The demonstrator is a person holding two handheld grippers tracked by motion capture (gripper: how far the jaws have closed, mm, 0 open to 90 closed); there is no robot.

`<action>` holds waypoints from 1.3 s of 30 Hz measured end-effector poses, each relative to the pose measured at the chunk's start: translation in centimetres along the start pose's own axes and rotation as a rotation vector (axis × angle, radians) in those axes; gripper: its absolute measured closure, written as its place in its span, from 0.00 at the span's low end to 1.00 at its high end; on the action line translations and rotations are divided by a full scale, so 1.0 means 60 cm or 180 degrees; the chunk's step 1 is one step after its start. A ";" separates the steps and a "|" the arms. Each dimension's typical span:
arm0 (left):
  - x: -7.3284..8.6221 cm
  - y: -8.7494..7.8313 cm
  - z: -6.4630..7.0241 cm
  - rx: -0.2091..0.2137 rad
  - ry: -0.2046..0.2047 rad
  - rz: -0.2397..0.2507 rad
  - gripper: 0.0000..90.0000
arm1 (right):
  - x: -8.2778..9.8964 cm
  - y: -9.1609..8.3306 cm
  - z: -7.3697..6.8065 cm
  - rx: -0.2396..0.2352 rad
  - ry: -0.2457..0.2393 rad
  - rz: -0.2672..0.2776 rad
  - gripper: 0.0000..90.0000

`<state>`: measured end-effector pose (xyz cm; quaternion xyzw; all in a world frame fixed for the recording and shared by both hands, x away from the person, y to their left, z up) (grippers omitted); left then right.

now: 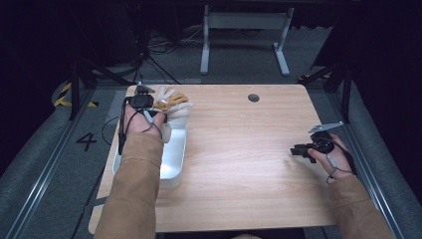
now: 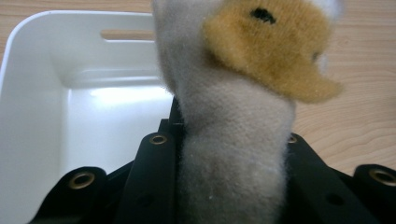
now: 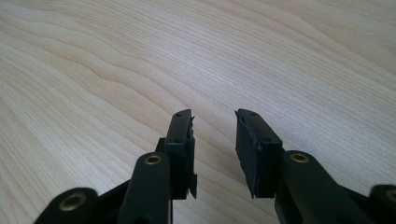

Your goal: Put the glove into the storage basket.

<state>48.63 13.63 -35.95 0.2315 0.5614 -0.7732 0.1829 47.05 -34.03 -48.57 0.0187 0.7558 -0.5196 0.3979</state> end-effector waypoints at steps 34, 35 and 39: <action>0.044 0.044 -0.058 -0.0229 -0.0420 -0.0202 0.80 | 0.000 0.000 0.000 -0.0019 0.0082 0.0046 0.73; 0.046 0.047 -0.060 -0.0221 -0.0435 -0.0198 0.80 | 0.000 0.001 0.000 -0.0012 0.0085 0.0043 0.73; 0.056 0.057 -0.066 -0.0211 -0.0471 -0.0227 0.80 | 0.000 0.000 0.002 -0.0024 0.0097 0.0051 0.73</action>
Point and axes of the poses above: each handheld gripper's, and its own axes: y roughly forward along the jaws, x roughly out of its underside, z roughly to its right, the point moved 8 cm from there along y, roughly forward along the jaws
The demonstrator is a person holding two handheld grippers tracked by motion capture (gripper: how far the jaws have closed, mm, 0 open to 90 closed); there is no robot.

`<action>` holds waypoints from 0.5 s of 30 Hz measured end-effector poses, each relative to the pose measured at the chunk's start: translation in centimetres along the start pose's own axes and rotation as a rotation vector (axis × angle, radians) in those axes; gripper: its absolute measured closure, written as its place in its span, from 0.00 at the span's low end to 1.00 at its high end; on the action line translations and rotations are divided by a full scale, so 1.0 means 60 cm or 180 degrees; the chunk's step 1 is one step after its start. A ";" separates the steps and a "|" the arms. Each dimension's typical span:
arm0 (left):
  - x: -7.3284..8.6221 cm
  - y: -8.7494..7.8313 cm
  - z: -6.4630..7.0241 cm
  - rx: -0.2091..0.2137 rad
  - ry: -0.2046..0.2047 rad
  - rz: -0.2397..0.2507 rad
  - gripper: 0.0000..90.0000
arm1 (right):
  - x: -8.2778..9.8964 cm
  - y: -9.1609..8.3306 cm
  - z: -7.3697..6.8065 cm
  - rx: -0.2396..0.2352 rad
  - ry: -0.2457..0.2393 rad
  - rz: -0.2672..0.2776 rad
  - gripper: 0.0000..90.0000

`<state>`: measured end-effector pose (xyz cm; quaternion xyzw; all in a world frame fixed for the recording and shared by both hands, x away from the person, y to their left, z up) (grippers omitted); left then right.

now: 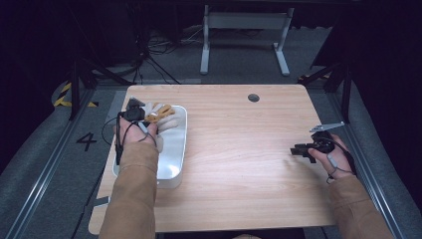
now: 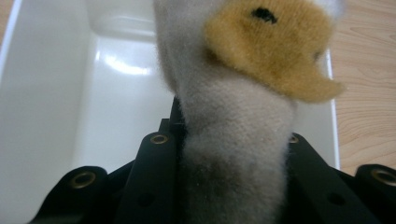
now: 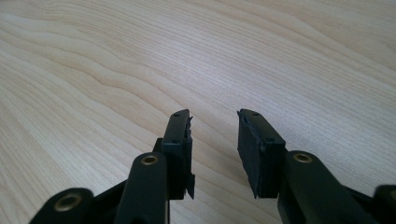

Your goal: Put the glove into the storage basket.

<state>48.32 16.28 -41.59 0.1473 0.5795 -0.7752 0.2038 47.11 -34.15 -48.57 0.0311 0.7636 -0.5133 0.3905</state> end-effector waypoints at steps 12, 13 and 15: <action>0.030 0.042 -0.018 -0.0024 -0.0096 -0.0123 0.80 | 0.002 0.001 0.002 -0.0003 0.0027 -0.0004 0.73; 0.033 0.045 -0.019 -0.0031 -0.0099 -0.0124 0.80 | 0.003 0.002 0.002 -0.0003 0.0033 -0.0007 0.73; 0.038 0.052 -0.020 -0.0031 -0.0103 -0.0156 0.80 | 0.003 0.002 0.003 -0.0006 0.0030 -0.0007 0.73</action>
Point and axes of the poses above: each handheld gripper's, and its own axes: y roughly forward along the jaws, x roughly out of its underside, z roughly to its right, the point moved 8 cm from there along y, roughly forward along the jaws
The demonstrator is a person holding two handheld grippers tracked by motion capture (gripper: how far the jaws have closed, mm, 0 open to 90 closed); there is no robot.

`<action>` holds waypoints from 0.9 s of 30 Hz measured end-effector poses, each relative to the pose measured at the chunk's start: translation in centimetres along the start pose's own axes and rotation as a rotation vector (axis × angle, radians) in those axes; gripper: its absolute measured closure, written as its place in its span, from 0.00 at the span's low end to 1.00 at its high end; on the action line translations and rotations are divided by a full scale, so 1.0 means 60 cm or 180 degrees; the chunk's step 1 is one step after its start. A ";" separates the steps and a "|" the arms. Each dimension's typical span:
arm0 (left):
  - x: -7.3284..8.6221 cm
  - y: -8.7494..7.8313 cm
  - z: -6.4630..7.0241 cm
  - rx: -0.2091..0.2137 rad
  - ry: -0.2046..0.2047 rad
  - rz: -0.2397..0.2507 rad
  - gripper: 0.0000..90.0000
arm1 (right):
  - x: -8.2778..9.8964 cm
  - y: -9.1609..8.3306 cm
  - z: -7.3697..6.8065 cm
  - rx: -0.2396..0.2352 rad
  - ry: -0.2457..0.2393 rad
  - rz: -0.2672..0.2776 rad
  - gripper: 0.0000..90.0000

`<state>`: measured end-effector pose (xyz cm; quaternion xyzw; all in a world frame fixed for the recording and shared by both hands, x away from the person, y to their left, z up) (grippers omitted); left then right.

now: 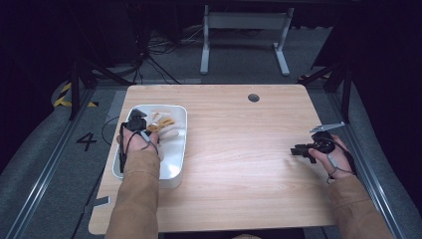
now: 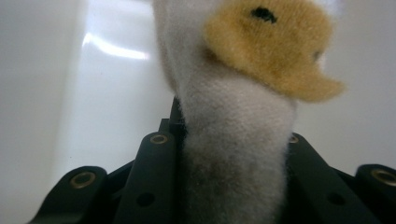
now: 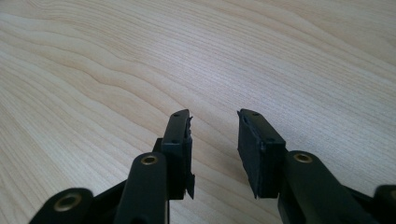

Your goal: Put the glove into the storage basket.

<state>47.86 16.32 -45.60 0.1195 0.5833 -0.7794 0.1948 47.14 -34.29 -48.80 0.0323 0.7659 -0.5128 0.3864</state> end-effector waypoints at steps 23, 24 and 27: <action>0.023 0.045 -0.009 -0.0104 -0.0009 -0.0273 0.79 | 0.002 0.002 0.003 0.0018 0.0020 -0.0004 0.71; 0.023 0.047 -0.009 -0.0110 -0.0008 -0.0297 0.79 | 0.002 0.002 0.003 0.0019 0.0021 -0.0004 0.71; 0.023 0.049 -0.011 -0.0113 -0.0031 -0.0305 0.79 | 0.003 0.001 0.005 0.0025 0.0026 -0.0012 0.71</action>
Point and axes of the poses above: each handheld gripper's, and its own axes: y roughly forward along the jaws, x roughly out of its underside, z roughly to its right, the point moved 8 cm from there along y, roughly forward along the jaws
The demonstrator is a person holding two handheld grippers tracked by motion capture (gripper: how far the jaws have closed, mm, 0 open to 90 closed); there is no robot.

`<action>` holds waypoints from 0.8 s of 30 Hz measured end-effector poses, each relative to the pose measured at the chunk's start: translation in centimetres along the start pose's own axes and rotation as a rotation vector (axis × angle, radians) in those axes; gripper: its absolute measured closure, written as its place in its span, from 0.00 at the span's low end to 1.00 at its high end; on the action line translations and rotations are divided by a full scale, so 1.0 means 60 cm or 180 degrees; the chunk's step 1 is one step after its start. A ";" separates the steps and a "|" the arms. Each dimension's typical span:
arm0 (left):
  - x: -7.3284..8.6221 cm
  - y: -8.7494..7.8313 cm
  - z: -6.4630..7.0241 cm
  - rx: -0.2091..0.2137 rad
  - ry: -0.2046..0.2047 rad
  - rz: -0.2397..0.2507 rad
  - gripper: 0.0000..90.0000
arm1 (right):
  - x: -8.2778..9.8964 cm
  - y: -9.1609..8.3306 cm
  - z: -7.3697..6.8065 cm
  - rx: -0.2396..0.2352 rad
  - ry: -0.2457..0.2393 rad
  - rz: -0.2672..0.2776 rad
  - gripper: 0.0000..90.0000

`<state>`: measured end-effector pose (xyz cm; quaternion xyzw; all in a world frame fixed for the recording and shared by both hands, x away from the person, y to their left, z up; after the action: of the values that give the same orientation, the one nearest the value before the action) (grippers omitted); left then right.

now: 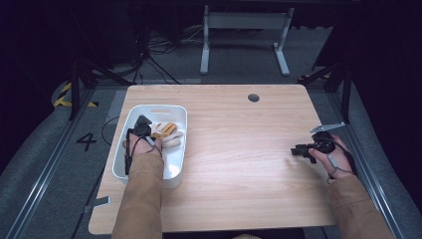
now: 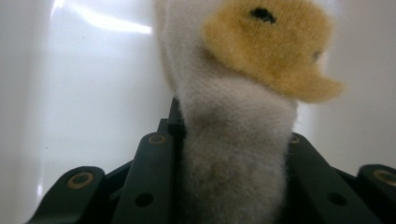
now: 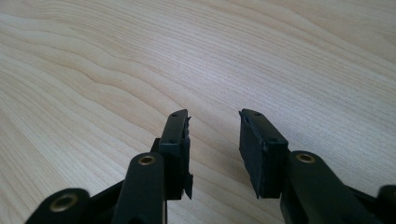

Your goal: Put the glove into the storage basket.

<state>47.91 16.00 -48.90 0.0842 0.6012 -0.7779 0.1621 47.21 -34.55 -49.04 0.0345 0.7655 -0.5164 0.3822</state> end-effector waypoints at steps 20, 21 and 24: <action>0.005 0.007 0.000 -0.0049 0.0021 -0.0147 0.73 | 0.001 0.002 0.002 0.0003 0.0008 0.0000 0.71; 0.006 0.009 0.000 -0.0075 0.0038 -0.0183 0.69 | 0.001 0.002 0.002 0.0004 0.0010 0.0001 0.70; 0.005 0.015 0.001 -0.0150 0.0125 -0.0156 0.46 | 0.002 0.002 0.003 0.0018 0.0024 -0.0007 0.70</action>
<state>47.93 15.67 -49.82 0.0808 0.6243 -0.7655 0.1332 47.29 -34.68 -49.22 0.0368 0.7655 -0.5188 0.3787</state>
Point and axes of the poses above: each handheld gripper's, and its own axes: y roughly forward along the jaws, x roughly out of its underside, z roughly to its right, the point moved 8 cm from there along y, roughly forward along the jaws
